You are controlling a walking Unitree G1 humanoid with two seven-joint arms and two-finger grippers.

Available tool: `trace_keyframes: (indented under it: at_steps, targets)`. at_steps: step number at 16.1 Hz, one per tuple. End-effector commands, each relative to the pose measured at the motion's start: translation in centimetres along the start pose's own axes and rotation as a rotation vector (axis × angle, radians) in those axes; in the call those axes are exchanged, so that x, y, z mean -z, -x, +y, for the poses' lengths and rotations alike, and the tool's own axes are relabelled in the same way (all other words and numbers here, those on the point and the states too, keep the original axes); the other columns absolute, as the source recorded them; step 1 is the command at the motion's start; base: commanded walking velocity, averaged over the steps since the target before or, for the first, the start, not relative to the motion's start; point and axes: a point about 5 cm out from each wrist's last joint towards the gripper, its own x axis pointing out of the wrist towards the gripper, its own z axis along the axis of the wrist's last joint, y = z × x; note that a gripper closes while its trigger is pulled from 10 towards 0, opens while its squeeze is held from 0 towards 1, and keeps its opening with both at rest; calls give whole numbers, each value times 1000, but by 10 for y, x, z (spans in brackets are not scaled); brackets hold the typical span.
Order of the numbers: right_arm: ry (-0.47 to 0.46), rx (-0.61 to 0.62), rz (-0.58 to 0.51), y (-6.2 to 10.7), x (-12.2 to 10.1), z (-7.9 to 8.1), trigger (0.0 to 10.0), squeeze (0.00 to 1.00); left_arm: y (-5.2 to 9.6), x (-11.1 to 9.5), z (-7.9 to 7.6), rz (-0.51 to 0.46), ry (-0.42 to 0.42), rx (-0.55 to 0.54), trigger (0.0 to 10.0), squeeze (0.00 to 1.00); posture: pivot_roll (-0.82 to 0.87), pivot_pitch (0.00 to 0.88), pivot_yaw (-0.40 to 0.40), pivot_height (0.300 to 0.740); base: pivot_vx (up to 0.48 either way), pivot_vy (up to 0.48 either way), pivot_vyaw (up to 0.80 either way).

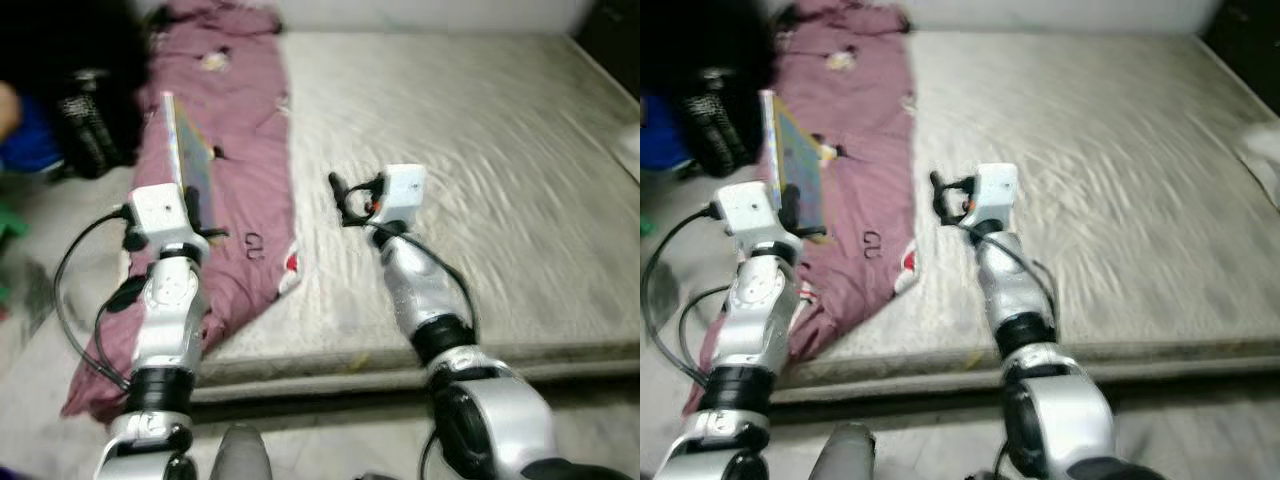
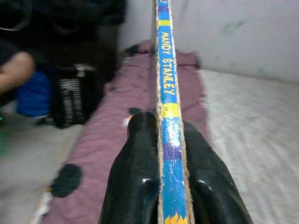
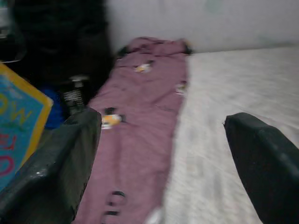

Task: Clean up the room

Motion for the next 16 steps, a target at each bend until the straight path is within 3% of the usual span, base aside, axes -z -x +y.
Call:
trace_keyframes:
  at_steps: [1, 4, 7, 16]
  targets:
    - [26, 34, 9, 3, 0, -15, 10000, 0, 0, -5, -16, -31, 18, 28, 10000, 0, 124, 0, -70, 740, 0, 0, 0]
    - [36, 53, 39, 4, 2, -19, 10000, 0, 6, 0, -20, -44, -10, 68, 10000, 0, 120, 0, -78, 740, 0, 0, 0]
    - [52, 67, 39, 3, 3, -18, 10000, 0, 3, -3, -18, -65, -36, 72, 10000, 0, 112, 0, -66, 740, 0, 0, 0]
    - [90, 55, 34, 3, 2, -17, 10000, 0, 1, 1, -20, -50, -20, 84, 10000, 0, 111, 0, -73, 740, 0, 0, 0]
